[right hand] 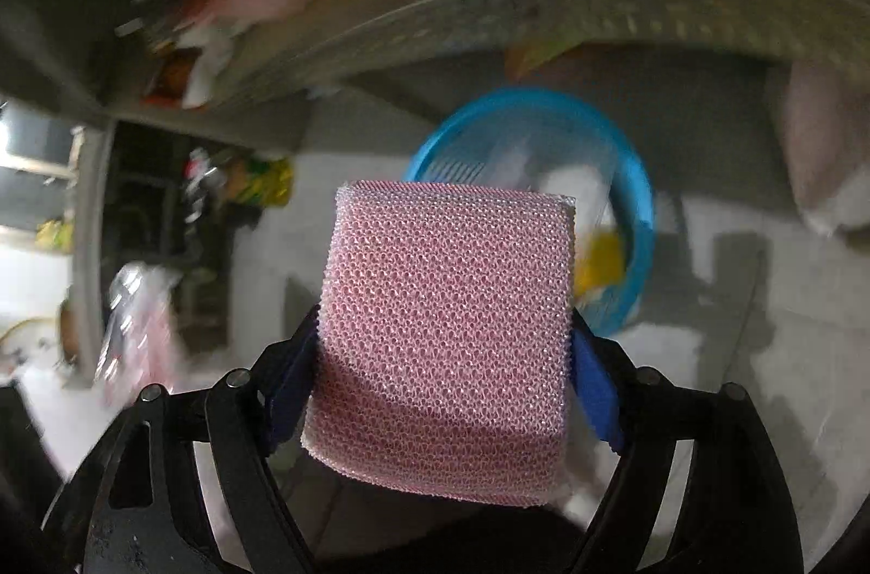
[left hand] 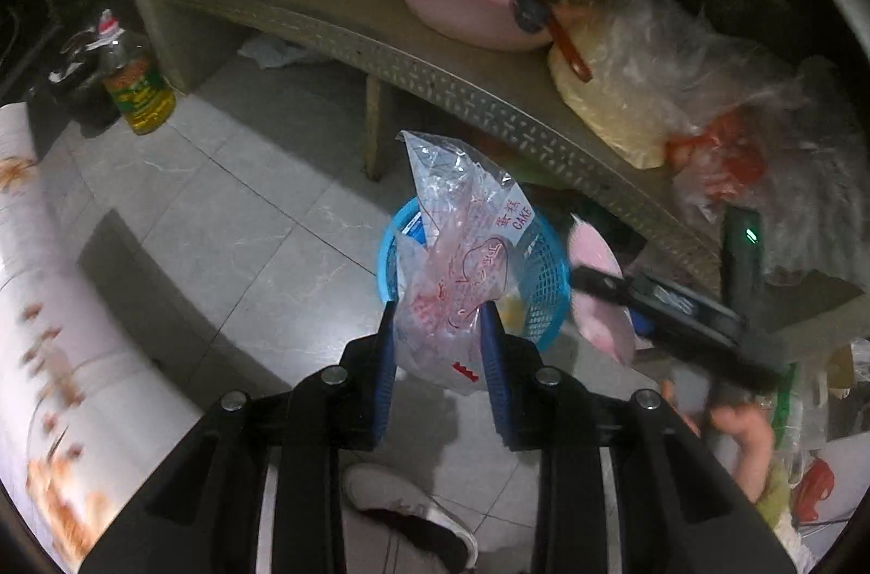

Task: Collect trash

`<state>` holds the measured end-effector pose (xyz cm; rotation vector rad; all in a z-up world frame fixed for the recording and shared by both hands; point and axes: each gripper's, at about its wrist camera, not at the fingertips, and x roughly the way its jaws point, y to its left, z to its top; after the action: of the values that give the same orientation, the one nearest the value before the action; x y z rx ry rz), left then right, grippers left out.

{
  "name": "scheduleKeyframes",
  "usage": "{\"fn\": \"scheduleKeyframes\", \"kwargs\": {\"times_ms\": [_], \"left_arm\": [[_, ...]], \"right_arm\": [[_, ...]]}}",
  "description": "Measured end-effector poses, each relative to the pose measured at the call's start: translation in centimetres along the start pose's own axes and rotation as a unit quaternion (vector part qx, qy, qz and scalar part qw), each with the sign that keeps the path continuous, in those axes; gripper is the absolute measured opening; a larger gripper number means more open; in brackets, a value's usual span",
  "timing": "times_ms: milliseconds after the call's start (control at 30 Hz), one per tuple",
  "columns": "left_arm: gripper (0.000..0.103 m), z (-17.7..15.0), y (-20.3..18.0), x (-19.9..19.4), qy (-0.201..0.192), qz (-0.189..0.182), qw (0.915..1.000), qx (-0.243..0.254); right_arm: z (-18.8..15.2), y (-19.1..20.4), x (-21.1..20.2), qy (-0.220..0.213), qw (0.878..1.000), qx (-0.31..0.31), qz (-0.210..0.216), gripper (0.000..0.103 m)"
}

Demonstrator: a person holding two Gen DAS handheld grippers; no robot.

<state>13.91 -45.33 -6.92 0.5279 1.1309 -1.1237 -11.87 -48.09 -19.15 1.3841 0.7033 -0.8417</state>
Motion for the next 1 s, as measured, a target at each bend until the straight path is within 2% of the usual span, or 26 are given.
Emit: {"fn": "scheduleKeyframes", "kwargs": {"times_ms": [33,133,267,333,567,600,700,767,833,1000], "left_arm": [[0.029,0.4,0.0,0.8,0.003,0.004,1.0000,0.001],[0.029,1.4,0.0,3.1,0.015,0.007,0.9999,-0.002],[0.029,1.7,-0.1,4.8,0.029,0.006,0.9995,-0.010],[0.029,1.8,-0.1,5.6,0.037,0.003,0.9992,-0.013],[0.032,2.4,-1.9,9.1,0.075,-0.014,0.9967,-0.028],[0.037,2.7,-2.2,9.7,0.074,-0.015,0.9967,-0.030],[0.078,3.6,-2.6,11.9,0.082,0.006,0.9953,-0.051],[0.079,3.7,-2.6,12.8,0.094,0.018,0.9933,-0.065],[0.079,3.5,-2.4,12.3,0.098,-0.001,0.9918,-0.082],[0.080,2.9,-1.9,7.3,0.059,-0.038,0.9933,-0.091]], "right_arm": [[0.6,0.1,0.7,-0.003,1.000,-0.001,-0.007,0.084],[2.3,-0.5,4.2,0.008,0.999,0.003,-0.034,0.085],[2.1,-1.9,6.1,0.016,0.998,0.004,-0.055,0.085],[1.9,-2.5,5.6,0.009,0.999,0.011,-0.045,0.085],[-0.7,-3.1,-0.4,-0.028,0.999,-0.022,-0.039,0.085],[-1.3,-3.2,-1.1,-0.030,0.998,-0.028,-0.036,0.085],[-3.1,-3.2,-3.4,-0.031,0.998,-0.044,-0.040,0.085],[-4.0,-3.2,-4.7,-0.034,0.997,-0.051,-0.046,0.085],[-4.7,-3.5,-6.0,-0.038,0.996,-0.059,-0.048,0.085],[-5.1,-3.4,-6.4,-0.045,0.996,-0.064,-0.050,0.085]]}}
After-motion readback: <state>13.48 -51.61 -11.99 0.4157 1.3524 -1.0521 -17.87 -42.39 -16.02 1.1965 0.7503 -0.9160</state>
